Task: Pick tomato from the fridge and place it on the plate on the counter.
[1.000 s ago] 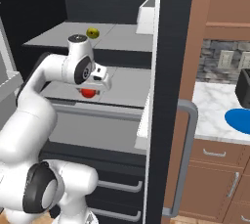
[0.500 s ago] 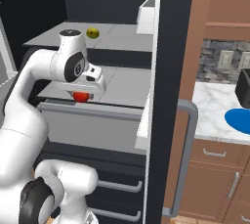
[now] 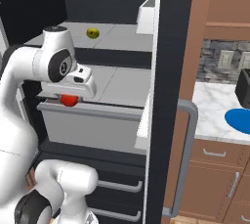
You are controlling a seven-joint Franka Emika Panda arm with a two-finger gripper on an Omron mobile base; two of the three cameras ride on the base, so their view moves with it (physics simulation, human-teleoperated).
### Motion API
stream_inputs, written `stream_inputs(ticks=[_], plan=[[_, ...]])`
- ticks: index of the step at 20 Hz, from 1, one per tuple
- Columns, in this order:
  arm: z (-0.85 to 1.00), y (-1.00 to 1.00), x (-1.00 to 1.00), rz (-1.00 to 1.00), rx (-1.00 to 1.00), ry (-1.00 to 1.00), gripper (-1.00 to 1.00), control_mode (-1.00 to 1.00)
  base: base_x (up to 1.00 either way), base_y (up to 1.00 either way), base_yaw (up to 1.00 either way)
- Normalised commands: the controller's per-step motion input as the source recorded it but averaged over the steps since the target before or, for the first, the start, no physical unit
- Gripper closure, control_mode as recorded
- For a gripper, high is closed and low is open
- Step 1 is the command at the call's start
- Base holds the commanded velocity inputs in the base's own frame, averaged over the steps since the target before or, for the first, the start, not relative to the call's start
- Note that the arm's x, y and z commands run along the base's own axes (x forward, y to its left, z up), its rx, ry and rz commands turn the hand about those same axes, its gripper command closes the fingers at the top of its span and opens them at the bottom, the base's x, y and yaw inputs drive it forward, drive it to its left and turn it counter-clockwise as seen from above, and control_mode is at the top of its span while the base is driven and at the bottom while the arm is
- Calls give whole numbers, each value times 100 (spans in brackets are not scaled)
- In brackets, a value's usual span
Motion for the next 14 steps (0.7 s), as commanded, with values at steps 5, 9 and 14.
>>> stream_inputs(ticks=[5,9,14], plan=[[19,0,-44,0,0,0,100,-100,0,0,0],[9,0,-63,0,0,0,100,-100,0,0,0],[7,0,-52,0,0,0,100,-100,0,0,0]])
